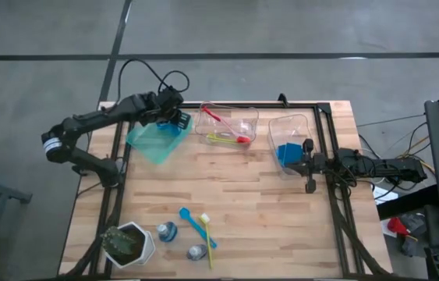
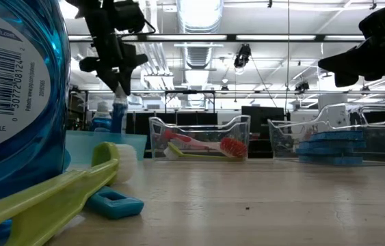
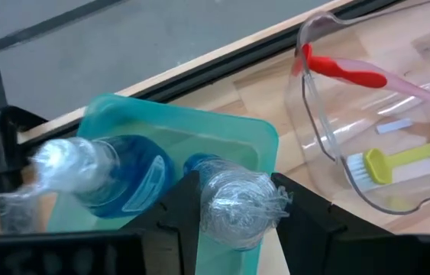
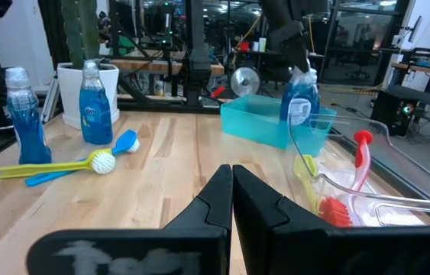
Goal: Pick & Place Kitchen Sink Supplies
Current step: Put the transparent soap dispenser in the green bin
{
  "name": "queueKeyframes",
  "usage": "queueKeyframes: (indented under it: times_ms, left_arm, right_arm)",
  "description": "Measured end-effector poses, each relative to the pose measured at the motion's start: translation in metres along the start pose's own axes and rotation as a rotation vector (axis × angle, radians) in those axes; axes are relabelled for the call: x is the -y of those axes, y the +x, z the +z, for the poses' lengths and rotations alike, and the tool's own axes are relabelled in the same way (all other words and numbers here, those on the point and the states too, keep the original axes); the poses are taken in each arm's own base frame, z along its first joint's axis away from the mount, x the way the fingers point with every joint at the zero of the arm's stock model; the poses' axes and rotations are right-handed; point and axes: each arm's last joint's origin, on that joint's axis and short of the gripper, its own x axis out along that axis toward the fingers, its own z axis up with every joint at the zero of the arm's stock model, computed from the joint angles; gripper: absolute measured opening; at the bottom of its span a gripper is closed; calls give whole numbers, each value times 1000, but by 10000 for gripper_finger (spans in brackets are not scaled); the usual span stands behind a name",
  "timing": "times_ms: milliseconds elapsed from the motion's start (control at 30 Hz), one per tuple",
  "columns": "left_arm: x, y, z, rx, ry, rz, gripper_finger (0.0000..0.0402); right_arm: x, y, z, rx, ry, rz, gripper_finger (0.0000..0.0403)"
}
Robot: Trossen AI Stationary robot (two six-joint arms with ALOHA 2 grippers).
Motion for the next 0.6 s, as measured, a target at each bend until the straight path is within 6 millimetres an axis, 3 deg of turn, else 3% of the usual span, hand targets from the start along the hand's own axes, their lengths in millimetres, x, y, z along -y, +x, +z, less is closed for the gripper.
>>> queueKeyframes:
  times_ms: [267,600]
  left_arm:
    - [-3,16,-11,-13,-20,16,135]
    - [-3,19,-14,-12,-34,1,136]
  right_arm:
    - [0,0,0,0,0,0,9]
    - [0,0,0,0,0,0,9]
